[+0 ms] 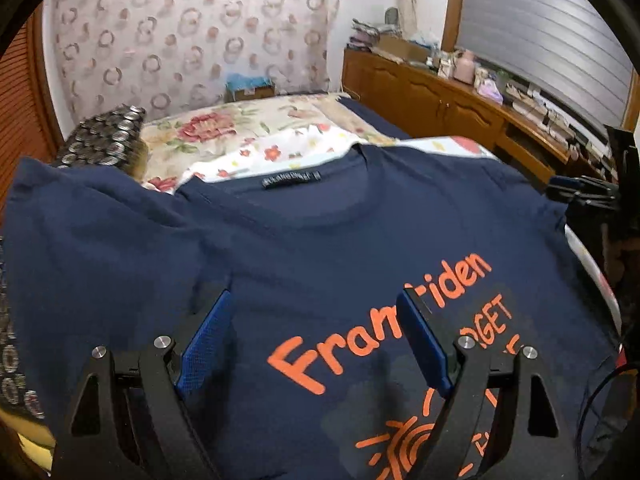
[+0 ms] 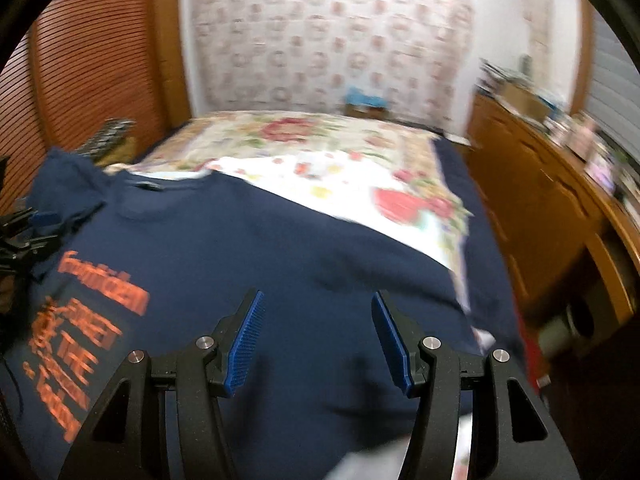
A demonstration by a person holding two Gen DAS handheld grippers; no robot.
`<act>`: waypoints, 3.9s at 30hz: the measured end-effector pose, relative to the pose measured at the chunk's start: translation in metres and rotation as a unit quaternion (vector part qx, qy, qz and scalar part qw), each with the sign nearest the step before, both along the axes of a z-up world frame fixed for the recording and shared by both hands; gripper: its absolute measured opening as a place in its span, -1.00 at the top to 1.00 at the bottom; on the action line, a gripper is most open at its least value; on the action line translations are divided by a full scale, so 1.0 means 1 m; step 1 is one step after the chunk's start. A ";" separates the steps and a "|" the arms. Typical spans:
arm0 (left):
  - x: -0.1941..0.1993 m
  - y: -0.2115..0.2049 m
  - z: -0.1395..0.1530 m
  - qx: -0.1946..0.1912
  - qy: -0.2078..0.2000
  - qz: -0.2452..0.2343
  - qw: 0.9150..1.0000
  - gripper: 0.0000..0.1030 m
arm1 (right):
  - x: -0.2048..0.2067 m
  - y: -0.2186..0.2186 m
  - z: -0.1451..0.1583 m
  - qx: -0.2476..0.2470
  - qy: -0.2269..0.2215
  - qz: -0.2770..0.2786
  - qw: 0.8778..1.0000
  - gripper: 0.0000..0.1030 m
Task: Fold small clothes
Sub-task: 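Move the right tool to the other sleeve of the shirt, then grasp the sleeve with the right tool and fold it toward the collar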
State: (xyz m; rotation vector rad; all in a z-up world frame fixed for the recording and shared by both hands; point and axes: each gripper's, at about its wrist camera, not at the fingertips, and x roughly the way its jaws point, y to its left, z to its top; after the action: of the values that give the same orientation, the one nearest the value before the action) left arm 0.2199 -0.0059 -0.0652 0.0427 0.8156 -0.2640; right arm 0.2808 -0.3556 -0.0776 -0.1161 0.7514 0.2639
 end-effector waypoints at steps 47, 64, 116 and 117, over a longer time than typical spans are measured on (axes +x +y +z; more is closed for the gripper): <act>0.001 -0.017 -0.013 0.022 0.002 -0.014 1.000 -0.70 | -0.029 -0.008 0.030 0.013 -0.027 -0.031 0.999 0.77; -0.015 0.004 0.010 -0.001 -0.073 0.011 0.997 -0.70 | -0.043 0.053 -0.008 0.028 0.050 0.078 0.995 0.66; -0.020 0.024 0.007 -0.037 -0.084 0.029 0.995 -0.70 | 0.025 0.121 0.047 0.021 0.022 0.163 0.986 0.91; -0.021 0.024 0.007 -0.037 -0.084 0.029 0.995 -0.70 | 0.027 0.123 0.043 0.009 0.022 0.157 0.987 0.85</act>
State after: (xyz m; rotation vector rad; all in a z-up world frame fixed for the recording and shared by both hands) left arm 0.1993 0.0180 -0.0580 -0.0277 0.6378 -0.2330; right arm 0.3079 -0.2322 -0.0342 -0.2123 0.7737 0.5742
